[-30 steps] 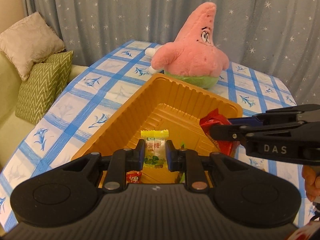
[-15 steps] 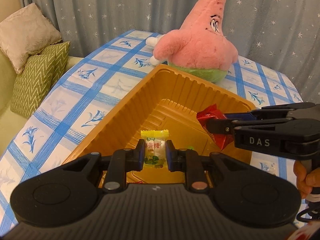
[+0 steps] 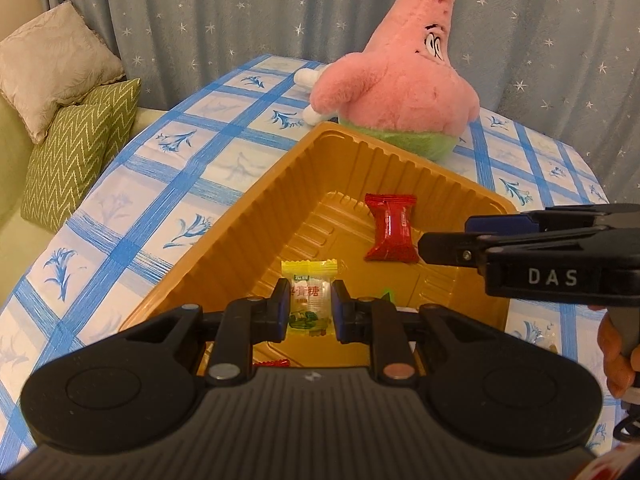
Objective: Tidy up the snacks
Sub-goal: 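Open the right tool to drop the red candy while the left tool drops the yellow candy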
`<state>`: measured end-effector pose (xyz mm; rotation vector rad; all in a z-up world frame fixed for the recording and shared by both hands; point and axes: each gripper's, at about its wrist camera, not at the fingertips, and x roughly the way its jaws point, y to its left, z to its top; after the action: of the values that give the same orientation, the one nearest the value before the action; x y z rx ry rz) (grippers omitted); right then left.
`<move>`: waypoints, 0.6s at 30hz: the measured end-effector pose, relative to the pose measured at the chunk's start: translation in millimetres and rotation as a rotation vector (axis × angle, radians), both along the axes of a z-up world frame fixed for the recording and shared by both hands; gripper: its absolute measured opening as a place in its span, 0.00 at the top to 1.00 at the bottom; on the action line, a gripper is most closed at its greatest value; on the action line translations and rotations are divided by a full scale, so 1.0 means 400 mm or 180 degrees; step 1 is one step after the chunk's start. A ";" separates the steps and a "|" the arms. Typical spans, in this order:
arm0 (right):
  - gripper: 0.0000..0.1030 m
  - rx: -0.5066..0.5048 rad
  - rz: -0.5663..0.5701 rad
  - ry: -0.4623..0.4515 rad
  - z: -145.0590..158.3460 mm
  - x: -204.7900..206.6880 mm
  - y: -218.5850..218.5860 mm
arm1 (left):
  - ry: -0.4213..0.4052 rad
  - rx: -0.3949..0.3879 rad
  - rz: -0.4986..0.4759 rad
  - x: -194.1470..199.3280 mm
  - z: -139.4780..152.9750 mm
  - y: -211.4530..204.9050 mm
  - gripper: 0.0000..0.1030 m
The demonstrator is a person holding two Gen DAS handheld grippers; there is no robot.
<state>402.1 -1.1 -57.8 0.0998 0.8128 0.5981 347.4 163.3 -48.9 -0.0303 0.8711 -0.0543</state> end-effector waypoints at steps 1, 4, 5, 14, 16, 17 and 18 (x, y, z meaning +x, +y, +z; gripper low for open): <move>0.48 -0.0002 -0.0003 0.0003 0.001 -0.003 0.000 | -0.0001 -0.0002 0.0000 0.000 0.000 -0.001 0.81; 0.48 0.0001 -0.0001 0.0028 0.002 -0.011 -0.004 | -0.0024 -0.0005 -0.0005 -0.002 0.006 -0.003 0.81; 0.48 0.0006 -0.0005 0.0033 0.003 -0.015 -0.005 | -0.0040 -0.0002 -0.0003 -0.003 0.009 -0.004 0.81; 0.48 0.0108 -0.0039 0.0007 0.031 -0.066 -0.032 | -0.0146 -0.0004 0.0038 -0.039 0.041 0.008 0.69; 0.47 0.0148 -0.0052 0.0005 0.038 -0.086 -0.043 | -0.0142 -0.0028 0.0052 -0.058 0.047 0.012 0.69; 0.46 0.0162 -0.0064 0.0006 0.042 -0.097 -0.049 | -0.0139 -0.0037 0.0061 -0.070 0.050 0.013 0.69; 0.46 0.0176 -0.0076 0.0005 0.044 -0.108 -0.055 | -0.0136 -0.0044 0.0071 -0.082 0.053 0.014 0.69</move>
<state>358.8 -23.0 -40.1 0.1601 0.7957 0.5982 314.4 168.8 -27.7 -0.0517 0.8276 -0.0401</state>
